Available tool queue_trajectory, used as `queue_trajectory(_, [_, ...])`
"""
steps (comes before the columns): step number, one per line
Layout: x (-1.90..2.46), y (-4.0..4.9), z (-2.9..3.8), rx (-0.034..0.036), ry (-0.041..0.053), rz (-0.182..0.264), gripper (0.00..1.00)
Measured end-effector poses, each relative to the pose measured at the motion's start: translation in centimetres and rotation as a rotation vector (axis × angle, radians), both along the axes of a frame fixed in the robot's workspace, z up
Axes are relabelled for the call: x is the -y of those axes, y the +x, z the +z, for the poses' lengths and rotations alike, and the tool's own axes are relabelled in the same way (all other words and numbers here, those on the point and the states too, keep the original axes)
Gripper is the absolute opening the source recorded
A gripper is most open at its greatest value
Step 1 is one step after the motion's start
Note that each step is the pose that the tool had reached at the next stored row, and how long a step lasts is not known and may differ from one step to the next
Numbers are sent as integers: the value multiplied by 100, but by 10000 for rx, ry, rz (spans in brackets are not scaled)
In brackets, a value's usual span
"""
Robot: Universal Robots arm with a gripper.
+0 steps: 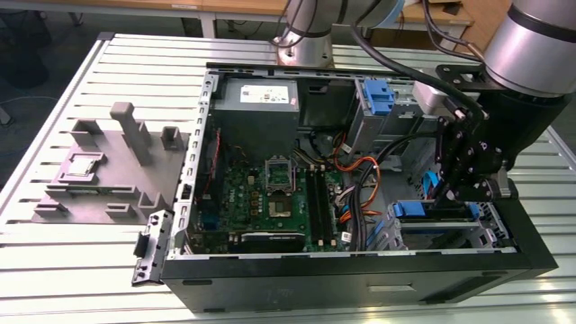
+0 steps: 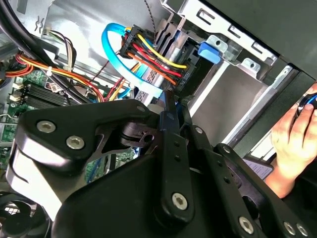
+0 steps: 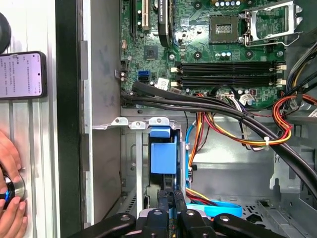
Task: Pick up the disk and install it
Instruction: 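Insert the second disk wire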
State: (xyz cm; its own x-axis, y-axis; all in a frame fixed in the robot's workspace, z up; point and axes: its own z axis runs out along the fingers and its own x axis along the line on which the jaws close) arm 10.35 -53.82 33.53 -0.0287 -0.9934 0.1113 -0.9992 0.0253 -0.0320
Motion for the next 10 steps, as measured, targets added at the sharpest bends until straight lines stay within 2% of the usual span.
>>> queue_trajectory(7, [2, 1, 1, 0, 47, 1, 16])
queue_trajectory(10, [16, 1, 2, 0, 99, 1, 16])
